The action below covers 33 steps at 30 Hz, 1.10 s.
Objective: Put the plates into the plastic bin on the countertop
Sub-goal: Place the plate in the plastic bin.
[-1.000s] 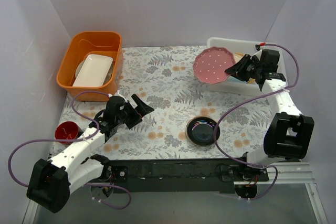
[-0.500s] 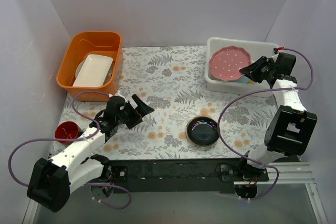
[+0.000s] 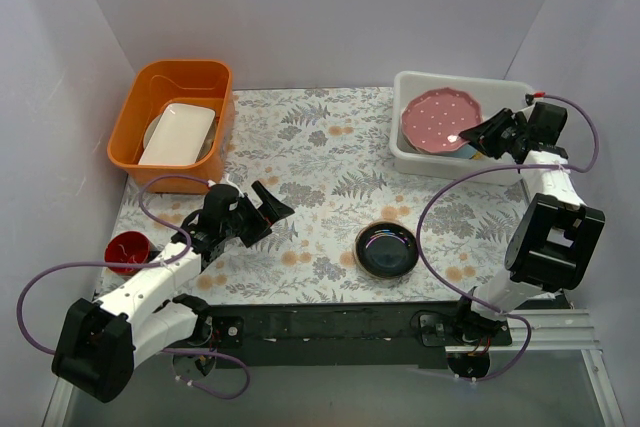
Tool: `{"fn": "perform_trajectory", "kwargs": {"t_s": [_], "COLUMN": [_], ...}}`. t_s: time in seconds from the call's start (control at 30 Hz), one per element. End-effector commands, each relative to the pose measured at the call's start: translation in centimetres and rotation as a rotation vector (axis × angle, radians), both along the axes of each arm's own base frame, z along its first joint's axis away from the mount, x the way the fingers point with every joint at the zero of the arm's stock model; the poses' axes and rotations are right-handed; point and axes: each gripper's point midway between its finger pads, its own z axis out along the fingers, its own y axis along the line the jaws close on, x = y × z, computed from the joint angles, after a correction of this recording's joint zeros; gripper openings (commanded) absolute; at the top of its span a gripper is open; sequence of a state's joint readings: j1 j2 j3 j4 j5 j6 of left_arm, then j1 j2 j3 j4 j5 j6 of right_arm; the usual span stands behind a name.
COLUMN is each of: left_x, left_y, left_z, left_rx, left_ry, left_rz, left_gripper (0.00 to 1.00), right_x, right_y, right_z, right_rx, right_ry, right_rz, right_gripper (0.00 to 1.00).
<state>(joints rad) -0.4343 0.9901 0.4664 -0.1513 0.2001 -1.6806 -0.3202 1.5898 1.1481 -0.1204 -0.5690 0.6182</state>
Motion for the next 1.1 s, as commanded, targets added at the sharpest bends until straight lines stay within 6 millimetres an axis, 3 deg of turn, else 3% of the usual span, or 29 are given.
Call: {"fn": "perform_trajectory", "kwargs": {"t_s": [0.0, 0.37, 0.57, 0.73, 0.93, 0.97, 1.07], "left_x": [-0.1, -0.2, -0.3, -0.3, -0.4, -0.3, -0.4], "left_y": [-0.3, -0.4, -0.4, -0.4, -0.4, -0.4, -0.4], "left_z": [0.2, -0.1, -0.3, -0.2, -0.1, 0.0, 0.0], "left_rx": [-0.007, -0.002, -0.001, -0.003, -0.005, -0.006, -0.008], "left_ry": [-0.008, -0.001, 0.005, 0.004, 0.0, -0.002, -0.003], "left_rz": [-0.017, -0.025, -0.027, -0.031, -0.032, -0.032, -0.033], "left_gripper": [0.98, 0.98, 0.98, 0.98, 0.98, 0.98, 0.98], "right_x": [1.8, 2.6, 2.8, 2.8, 2.6, 2.4, 2.0], "right_y": [0.1, -0.7, -1.0, -1.2, -1.7, -1.8, -2.2], "right_z": [4.6, 2.3, 0.0, -1.2, -1.1, -1.1, -0.8], "right_rx": [0.011, 0.018, 0.025, 0.029, -0.014, -0.019, -0.048], "right_ry": [-0.178, -0.121, -0.061, -0.017, -0.012, -0.007, -0.004], "right_rz": [0.048, 0.018, 0.001, -0.009, -0.028, -0.033, -0.061], "right_gripper": [0.01, 0.01, 0.02, 0.11, 0.21, 0.29, 0.4]}}
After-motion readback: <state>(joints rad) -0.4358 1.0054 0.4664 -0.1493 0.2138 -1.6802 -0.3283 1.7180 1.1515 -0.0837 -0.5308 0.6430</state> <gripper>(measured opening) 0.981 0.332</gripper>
